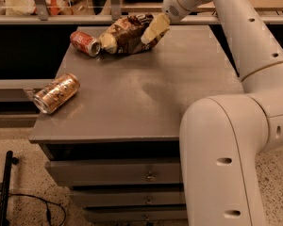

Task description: Move brown chip bag near coke can

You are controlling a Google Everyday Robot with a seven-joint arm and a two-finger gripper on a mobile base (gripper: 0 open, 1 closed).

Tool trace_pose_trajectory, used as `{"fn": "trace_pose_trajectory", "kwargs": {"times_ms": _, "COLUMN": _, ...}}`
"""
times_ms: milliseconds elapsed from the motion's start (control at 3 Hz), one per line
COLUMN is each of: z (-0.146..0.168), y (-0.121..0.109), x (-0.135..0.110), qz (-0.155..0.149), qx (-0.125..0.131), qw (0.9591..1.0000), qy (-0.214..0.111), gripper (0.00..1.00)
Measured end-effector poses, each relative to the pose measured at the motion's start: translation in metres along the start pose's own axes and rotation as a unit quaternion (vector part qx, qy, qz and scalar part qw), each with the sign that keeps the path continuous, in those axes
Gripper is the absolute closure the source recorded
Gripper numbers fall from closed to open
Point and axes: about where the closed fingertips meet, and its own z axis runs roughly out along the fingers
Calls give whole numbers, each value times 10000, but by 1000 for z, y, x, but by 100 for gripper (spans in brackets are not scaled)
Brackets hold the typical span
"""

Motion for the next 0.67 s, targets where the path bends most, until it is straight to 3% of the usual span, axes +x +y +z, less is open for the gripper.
{"fn": "trace_pose_trajectory", "kwargs": {"times_ms": 333, "z": -22, "y": 6, "x": 19, "qz": -183, "qx": -251, "qw": 9995, "qy": -1, "gripper": 0}}
{"fn": "trace_pose_trajectory", "kwargs": {"times_ms": 667, "z": -21, "y": 6, "x": 19, "qz": -182, "qx": -254, "qw": 9995, "qy": 0, "gripper": 0}}
